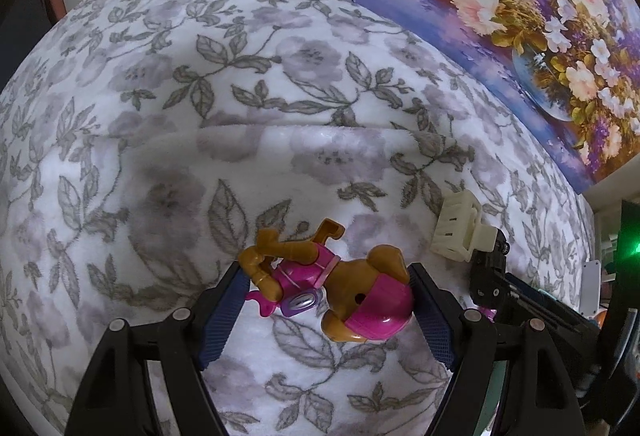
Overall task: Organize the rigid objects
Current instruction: 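Carry the black car over the tray with the right tool while the left tool carries the figure, then open the right tool to release the car while the left tool releases the figure, then withdraw both tools from the tray toward the purple lighter and cream clip, then lower the right tool onto the purple lighter and grasp it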
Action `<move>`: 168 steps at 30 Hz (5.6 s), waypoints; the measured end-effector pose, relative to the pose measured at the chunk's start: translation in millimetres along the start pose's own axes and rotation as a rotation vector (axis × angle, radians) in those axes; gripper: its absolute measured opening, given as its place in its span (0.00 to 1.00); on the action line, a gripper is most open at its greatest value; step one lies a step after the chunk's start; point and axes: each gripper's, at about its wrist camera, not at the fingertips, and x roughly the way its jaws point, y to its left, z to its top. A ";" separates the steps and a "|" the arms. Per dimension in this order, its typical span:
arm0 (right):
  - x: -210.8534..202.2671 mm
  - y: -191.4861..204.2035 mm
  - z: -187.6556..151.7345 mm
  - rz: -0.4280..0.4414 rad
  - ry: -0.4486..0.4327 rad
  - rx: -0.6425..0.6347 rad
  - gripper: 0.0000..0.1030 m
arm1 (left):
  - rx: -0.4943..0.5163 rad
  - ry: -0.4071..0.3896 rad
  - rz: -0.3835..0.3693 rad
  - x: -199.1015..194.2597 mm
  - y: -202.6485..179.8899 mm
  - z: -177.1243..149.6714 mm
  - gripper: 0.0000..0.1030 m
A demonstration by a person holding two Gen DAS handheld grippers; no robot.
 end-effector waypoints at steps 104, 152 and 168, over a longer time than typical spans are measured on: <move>-95.7 -195.8 -187.7 -0.130 -0.044 0.383 0.76 | 0.506 0.021 0.106 -44.3 -188.2 -183.5 1.00; -93.2 -85.7 -150.3 0.027 -0.125 0.132 0.89 | -0.101 -0.094 0.168 -68.7 -22.2 -84.7 1.00; -82.5 -57.7 -72.9 -0.040 -0.094 -0.182 0.89 | -0.067 -0.046 0.166 -42.0 -32.4 -47.3 1.00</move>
